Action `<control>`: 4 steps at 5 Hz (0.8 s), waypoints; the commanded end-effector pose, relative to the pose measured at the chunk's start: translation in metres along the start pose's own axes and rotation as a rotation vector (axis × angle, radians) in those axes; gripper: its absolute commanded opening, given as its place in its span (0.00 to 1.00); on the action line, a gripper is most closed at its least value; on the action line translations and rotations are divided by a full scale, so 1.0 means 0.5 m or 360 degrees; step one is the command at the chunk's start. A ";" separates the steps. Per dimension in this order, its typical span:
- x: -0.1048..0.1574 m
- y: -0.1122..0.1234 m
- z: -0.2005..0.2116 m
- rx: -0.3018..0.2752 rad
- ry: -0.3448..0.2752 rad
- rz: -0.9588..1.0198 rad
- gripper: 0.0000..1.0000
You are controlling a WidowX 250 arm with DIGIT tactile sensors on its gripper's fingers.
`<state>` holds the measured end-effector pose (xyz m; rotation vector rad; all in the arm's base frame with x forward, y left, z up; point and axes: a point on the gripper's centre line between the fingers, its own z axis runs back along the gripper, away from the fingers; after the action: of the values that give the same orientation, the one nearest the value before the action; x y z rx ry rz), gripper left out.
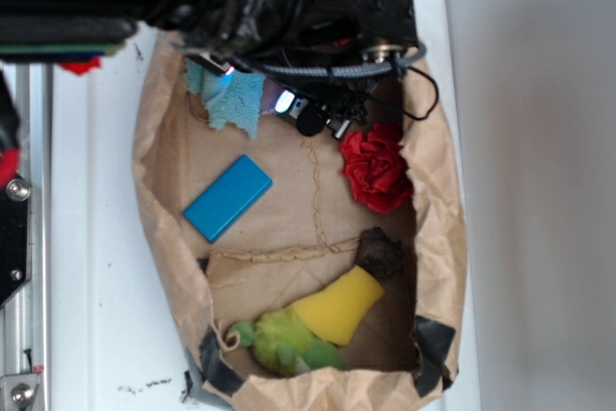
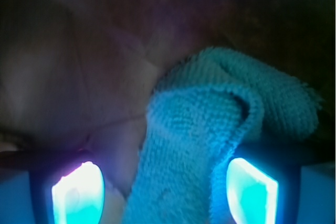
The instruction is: Grab the blue cloth.
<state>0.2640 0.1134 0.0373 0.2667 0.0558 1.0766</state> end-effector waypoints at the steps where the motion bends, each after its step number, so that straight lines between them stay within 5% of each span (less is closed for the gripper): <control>1: 0.003 0.006 0.015 -0.0052 -0.0063 0.0003 1.00; 2: 0.000 0.009 0.016 -0.0066 -0.0061 -0.0015 1.00; 3: -0.002 0.011 0.015 -0.0075 -0.0079 -0.0020 0.80; 4: -0.003 0.011 0.015 -0.0088 -0.0085 -0.0020 0.00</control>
<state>0.2573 0.1111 0.0272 0.2646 0.0427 1.0469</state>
